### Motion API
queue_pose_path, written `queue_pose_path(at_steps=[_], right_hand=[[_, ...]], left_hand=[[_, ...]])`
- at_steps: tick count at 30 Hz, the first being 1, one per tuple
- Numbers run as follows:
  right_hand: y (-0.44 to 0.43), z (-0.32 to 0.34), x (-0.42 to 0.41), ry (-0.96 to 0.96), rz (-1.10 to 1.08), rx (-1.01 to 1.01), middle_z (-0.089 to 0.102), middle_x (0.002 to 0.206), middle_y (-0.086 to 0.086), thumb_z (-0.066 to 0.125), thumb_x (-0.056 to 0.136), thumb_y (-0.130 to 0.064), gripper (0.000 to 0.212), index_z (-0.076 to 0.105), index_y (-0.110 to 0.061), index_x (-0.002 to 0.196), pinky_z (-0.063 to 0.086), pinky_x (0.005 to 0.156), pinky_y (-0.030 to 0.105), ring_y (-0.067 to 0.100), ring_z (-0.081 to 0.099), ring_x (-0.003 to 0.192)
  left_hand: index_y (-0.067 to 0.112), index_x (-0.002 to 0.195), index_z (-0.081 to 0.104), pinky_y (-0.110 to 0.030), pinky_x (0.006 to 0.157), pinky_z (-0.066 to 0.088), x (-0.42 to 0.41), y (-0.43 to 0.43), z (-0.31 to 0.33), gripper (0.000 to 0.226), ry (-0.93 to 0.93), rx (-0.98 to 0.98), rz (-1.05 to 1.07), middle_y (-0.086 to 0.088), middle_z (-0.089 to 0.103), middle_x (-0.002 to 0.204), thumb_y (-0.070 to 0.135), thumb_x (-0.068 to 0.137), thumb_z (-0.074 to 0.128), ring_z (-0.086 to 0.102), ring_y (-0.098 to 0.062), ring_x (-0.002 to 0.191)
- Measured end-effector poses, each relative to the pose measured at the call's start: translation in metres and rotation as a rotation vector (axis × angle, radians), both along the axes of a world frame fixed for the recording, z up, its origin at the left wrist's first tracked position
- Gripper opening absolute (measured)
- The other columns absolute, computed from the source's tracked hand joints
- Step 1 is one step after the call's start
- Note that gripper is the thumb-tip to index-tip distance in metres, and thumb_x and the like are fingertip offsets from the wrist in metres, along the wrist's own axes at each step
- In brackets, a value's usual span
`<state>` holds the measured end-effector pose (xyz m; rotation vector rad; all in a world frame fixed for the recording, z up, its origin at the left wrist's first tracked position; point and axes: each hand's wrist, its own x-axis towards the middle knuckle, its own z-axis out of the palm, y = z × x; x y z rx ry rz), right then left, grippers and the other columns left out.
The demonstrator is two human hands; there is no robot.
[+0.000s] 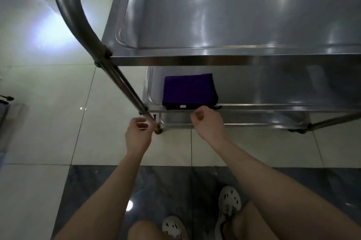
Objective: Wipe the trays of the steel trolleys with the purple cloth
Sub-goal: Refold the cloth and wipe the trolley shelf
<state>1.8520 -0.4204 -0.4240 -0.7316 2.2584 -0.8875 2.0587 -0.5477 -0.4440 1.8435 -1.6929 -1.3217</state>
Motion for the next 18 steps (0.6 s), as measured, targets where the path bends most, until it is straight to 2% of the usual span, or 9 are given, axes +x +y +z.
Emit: queue_pose_path(at_steps=[2, 4, 6, 8, 10, 12, 13, 15, 18], right_hand=[[-0.024, -0.012, -0.004, 0.252, 0.071, -0.112, 0.066, 0.096, -0.006, 0.07, 0.103, -0.037, 0.021, 0.073, -0.018, 0.111, 0.05, 0.073, 0.026, 0.009, 0.062, 0.087], [-0.05, -0.022, -0.016, 0.525, 0.155, -0.187, 0.065, 0.111, 0.002, 0.069, 0.101, -0.045, 0.032, 0.073, -0.017, 0.116, 0.052, 0.088, 0.037, 0.022, 0.058, 0.107], [-0.069, -0.036, -0.028, 0.701, 0.237, -0.137, 0.06, 0.135, 0.009, 0.062, 0.1, -0.06, 0.052, 0.069, -0.019, 0.132, 0.047, 0.108, 0.054, 0.031, 0.052, 0.13], [-0.08, -0.055, -0.033, 0.723, 0.337, 0.038, 0.043, 0.163, 0.013, 0.046, 0.099, -0.077, 0.074, 0.053, -0.027, 0.155, 0.026, 0.125, 0.069, 0.038, 0.031, 0.155], [-0.085, -0.079, -0.033, 0.697, 0.427, 0.172, 0.016, 0.179, 0.013, 0.027, 0.097, -0.089, 0.09, 0.029, -0.035, 0.169, 0.002, 0.126, 0.077, 0.041, 0.005, 0.165], [-0.087, -0.095, -0.03, 0.73, 0.433, 0.188, 0.005, 0.181, 0.012, 0.012, 0.092, -0.093, 0.096, 0.017, -0.039, 0.172, -0.006, 0.124, 0.078, 0.042, -0.005, 0.166], [-0.089, -0.099, -0.029, 0.753, 0.419, 0.172, 0.006, 0.182, 0.012, 0.009, 0.09, -0.094, 0.098, 0.016, -0.041, 0.172, -0.007, 0.124, 0.079, 0.042, -0.005, 0.166], [-0.091, -0.101, -0.03, 0.796, 0.393, 0.143, 0.008, 0.181, 0.012, 0.008, 0.088, -0.096, 0.098, 0.015, -0.044, 0.171, -0.01, 0.122, 0.08, 0.042, -0.003, 0.166], [-0.088, -0.097, -0.033, 0.845, 0.358, 0.155, 0.007, 0.181, 0.012, 0.006, 0.083, -0.102, 0.102, 0.012, -0.048, 0.17, -0.016, 0.12, 0.08, 0.042, -0.005, 0.166]], left_hand=[[0.029, 0.12, 0.059, -0.033, 0.08, 0.057, 0.004, -0.019, -0.016, 0.065, 0.011, -0.147, 0.064, 0.006, 0.068, 0.107, 0.06, 0.075, 0.092, 0.07, -0.015, 0.101], [0.032, 0.126, 0.056, -0.026, 0.086, 0.053, -0.003, -0.039, -0.024, 0.074, 0.116, -0.321, 0.039, 0.009, 0.065, 0.117, 0.064, 0.072, 0.094, 0.064, -0.006, 0.108], [0.037, 0.126, 0.056, -0.022, 0.088, 0.052, -0.015, -0.058, -0.024, 0.069, 0.244, -0.468, 0.003, 0.014, 0.066, 0.119, 0.066, 0.075, 0.091, 0.064, -0.001, 0.111], [0.035, 0.118, 0.065, -0.027, 0.087, 0.06, -0.029, -0.075, -0.019, 0.053, 0.387, -0.545, 0.01, 0.013, 0.073, 0.108, 0.065, 0.081, 0.087, 0.071, -0.003, 0.103], [0.03, 0.091, 0.075, -0.04, 0.085, 0.065, -0.039, -0.091, -0.017, 0.029, 0.553, -0.553, 0.031, 0.003, 0.078, 0.083, 0.058, 0.089, 0.082, 0.077, -0.014, 0.082], [0.026, 0.065, 0.07, -0.042, 0.069, 0.062, -0.043, -0.1, -0.017, 0.041, 0.63, -0.555, 0.02, -0.004, 0.069, 0.061, 0.055, 0.094, 0.076, 0.071, -0.025, 0.06], [0.024, 0.062, 0.066, -0.041, 0.062, 0.058, -0.043, -0.103, -0.018, 0.044, 0.651, -0.569, 0.013, -0.006, 0.065, 0.056, 0.053, 0.094, 0.075, 0.065, -0.027, 0.053], [0.012, 0.071, 0.062, -0.036, 0.053, 0.051, -0.044, -0.106, -0.021, 0.045, 0.7, -0.593, 0.01, -0.009, 0.058, 0.054, 0.049, 0.092, 0.074, 0.059, -0.026, 0.048], [0.009, 0.076, 0.06, -0.033, 0.05, 0.047, -0.045, -0.106, -0.016, 0.039, 0.738, -0.581, -0.008, -0.01, 0.055, 0.056, 0.043, 0.09, 0.074, 0.055, -0.025, 0.047]])
